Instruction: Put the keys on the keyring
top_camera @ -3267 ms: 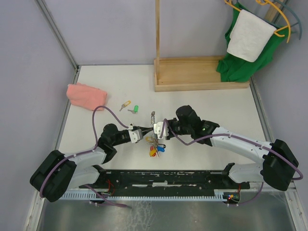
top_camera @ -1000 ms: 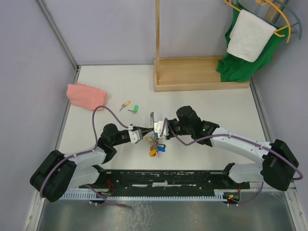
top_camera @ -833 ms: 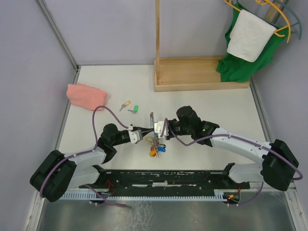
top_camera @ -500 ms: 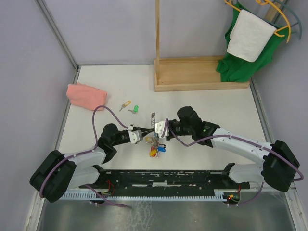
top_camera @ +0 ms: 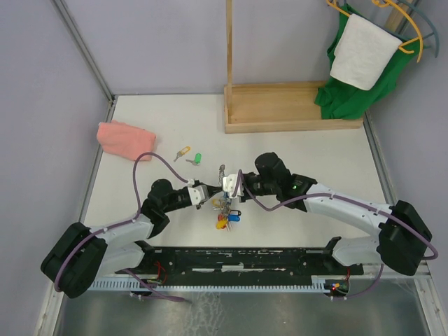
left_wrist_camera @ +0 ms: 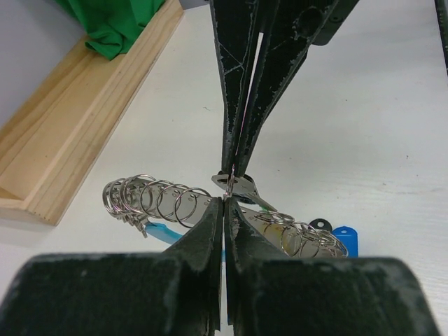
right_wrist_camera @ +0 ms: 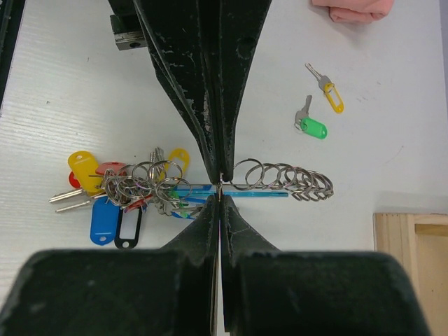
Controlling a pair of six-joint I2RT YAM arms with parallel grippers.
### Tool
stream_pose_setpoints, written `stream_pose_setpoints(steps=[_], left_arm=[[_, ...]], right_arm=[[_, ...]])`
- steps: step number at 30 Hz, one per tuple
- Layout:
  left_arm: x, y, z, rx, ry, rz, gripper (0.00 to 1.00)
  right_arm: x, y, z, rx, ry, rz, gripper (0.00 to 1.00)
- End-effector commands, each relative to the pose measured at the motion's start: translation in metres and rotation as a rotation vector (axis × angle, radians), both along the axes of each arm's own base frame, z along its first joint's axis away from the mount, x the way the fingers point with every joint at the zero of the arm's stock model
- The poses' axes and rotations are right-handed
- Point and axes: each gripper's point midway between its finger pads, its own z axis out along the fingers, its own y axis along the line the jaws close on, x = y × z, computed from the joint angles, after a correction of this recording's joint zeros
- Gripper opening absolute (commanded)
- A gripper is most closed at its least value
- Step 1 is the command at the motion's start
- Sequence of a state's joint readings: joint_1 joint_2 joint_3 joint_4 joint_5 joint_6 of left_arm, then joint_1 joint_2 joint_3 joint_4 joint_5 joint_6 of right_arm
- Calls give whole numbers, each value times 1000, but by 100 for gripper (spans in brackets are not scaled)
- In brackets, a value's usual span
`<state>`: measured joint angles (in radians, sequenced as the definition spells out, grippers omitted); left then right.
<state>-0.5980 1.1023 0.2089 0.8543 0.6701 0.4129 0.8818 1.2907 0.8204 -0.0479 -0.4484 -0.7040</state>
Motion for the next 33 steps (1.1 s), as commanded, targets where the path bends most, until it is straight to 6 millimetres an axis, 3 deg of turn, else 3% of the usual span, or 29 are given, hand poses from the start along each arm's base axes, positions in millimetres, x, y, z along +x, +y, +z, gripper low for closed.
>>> stream_pose_setpoints(steps=[1,9,21,24,29,33], left_arm=[[5,-4,47,-147,-30,25,3],[6,5,71,-299,61,97,3],[-4,7,88,-469,109,60,3],[-4,6,84,-469,116,57,3],[2,7,61,-388,129,95,3],[2,8,50,-344,132,104,10]], right_arm=[[-1,14,23,54,-24,45,1],[4,1,15,27,-92,9,1],[9,2,13,92,-150,-28,1],[11,2,13,82,-177,-30,1],[12,0,27,57,-222,-22,1],[9,-1,31,11,-231,8,1]])
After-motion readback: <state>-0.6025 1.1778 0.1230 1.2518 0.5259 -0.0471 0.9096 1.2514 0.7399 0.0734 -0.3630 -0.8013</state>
